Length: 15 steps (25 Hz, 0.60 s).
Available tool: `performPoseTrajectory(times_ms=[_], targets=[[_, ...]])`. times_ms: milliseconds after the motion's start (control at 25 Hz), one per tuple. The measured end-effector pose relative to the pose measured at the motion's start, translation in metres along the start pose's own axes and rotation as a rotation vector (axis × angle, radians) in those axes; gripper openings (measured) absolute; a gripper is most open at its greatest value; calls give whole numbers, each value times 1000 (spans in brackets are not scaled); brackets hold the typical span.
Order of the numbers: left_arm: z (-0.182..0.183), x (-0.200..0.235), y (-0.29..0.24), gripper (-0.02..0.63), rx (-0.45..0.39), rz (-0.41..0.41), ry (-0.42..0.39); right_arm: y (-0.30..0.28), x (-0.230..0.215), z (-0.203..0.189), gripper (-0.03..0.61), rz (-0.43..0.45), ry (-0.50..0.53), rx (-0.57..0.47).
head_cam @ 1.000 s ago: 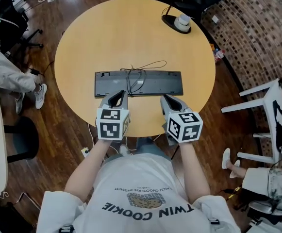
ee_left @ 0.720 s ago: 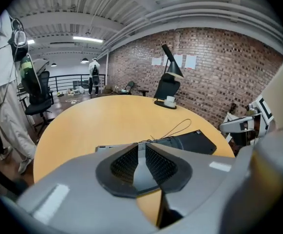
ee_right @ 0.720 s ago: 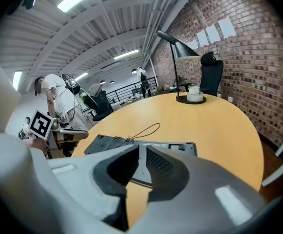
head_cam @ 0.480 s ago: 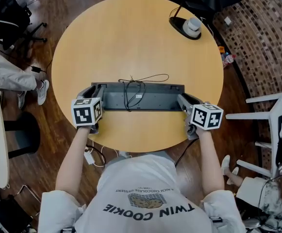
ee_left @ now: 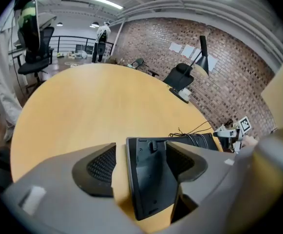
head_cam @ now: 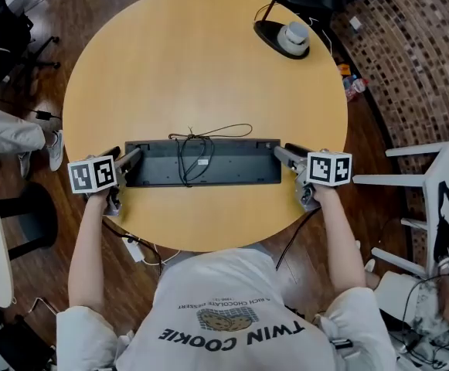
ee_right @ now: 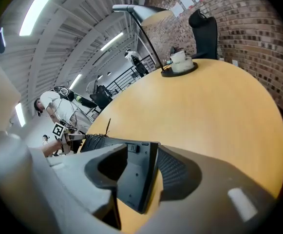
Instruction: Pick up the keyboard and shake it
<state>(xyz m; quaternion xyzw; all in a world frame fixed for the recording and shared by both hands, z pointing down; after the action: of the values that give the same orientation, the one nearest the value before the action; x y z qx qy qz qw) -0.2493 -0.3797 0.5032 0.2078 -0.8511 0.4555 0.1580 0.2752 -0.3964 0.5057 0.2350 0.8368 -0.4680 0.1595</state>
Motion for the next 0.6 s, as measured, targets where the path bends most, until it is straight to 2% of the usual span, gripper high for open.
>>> performPoseTrajectory(times_ms=[120, 280, 440, 600], targets=[[-2, 8, -5, 363, 15, -51, 33, -15, -12, 1, 214, 74, -54, 52], [-1, 11, -12, 376, 45, -105, 14, -24, -23, 5, 246, 156, -113, 84], [3, 13, -14, 376, 80, -132, -20, -29, -27, 13, 255, 178, -109, 121], [4, 8, -19, 374, 123, -110, -45, -32, -20, 17, 255, 175, -54, 183]])
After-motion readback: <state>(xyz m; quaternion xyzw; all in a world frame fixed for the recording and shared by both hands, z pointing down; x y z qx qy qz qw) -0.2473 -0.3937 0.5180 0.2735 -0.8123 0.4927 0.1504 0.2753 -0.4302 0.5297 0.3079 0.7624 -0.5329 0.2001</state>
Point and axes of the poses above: the fingertips, and each gripper's own axes: y backward along the fingers, x to its left, z out of its top, the point moved 10 cm from there along y, backward along the fingers, and after that the axes turned 5 degrees about -z, right-handed, at the moved point
